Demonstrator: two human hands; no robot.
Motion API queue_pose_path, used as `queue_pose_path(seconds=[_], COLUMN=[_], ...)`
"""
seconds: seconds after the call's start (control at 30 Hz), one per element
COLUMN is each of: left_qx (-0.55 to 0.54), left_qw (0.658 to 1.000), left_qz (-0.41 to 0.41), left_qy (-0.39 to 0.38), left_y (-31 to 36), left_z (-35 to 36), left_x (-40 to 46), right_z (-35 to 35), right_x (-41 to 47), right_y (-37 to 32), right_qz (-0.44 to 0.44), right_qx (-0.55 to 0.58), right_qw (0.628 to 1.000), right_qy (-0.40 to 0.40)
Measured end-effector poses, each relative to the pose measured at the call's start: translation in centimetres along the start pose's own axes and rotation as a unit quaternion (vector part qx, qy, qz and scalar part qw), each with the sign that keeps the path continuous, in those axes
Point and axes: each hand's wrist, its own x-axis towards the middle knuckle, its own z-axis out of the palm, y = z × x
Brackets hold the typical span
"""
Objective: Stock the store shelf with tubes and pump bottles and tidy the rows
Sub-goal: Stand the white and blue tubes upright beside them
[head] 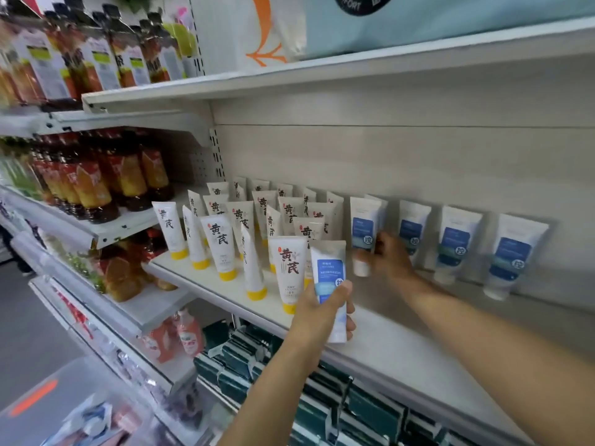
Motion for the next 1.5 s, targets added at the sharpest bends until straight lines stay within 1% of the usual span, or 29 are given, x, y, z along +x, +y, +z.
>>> queue_pose_path(seconds=[0.17, 0.3, 0.4, 0.7, 0.8, 0.9, 1.03, 1.17, 1.27, 1.4, 1.5], left_qx=[0.005, 0.008, 0.002, -0.01, -0.02, -0.026, -0.029, -0.039, -0.054, -0.053, -0.034], left_qw=[1.0, 1.0, 1.0, 1.0, 1.0, 1.0, 0.999, 0.999, 0.998, 0.997, 0.997], left_qz=[0.002, 0.003, -0.004, -0.009, -0.007, -0.007, -0.011, -0.023, -0.031, -0.006, 0.019], left_qy=[0.005, 0.01, 0.013, 0.025, 0.02, 0.006, -0.009, -0.011, 0.014, 0.048, 0.064], left_y=[0.1, -0.2, -0.4, -0.1, 0.0, -0.1, -0.4, -0.8, -1.0, -1.1, -0.9], left_z=[0.2, 0.5, 1.0, 1.7, 2.1, 2.8, 3.8, 4.7, 5.5, 6.6, 7.5], left_x=[0.8, 1.2, 1.4, 1.5, 1.3, 1.1, 1.1, 1.2, 1.6, 2.0, 2.1], right_z=[0.4, 0.3, -0.1, -0.1, -0.5, -1.5, -3.2, -3.9, -4.6, -6.1, -7.2], right_x=[2.0, 2.3, 2.5, 2.1, 1.2, -0.2, -2.5, -4.2, -5.2, -7.0, -7.9], right_y=[1.2, 1.8, 1.9, 1.4, 1.6, 1.7, 1.0, 0.2, -0.1, -0.5, -0.3], right_qz=[0.009, 0.054, 0.061, 0.036, 0.043, 0.059, 0.062, 0.044, 0.039, 0.029, 0.0], right_qx=[0.025, 0.05, 0.057, 0.007, 0.004, 0.024, 0.065, 0.071, 0.06, 0.072, 0.05], right_qw=[0.998, 0.992, 0.987, 0.993, 0.995, 0.995, 0.99, 0.99, 0.992, 0.992, 0.988], right_qy=[-0.063, -0.107, -0.138, -0.109, -0.095, -0.077, -0.107, -0.114, -0.108, -0.103, -0.149])
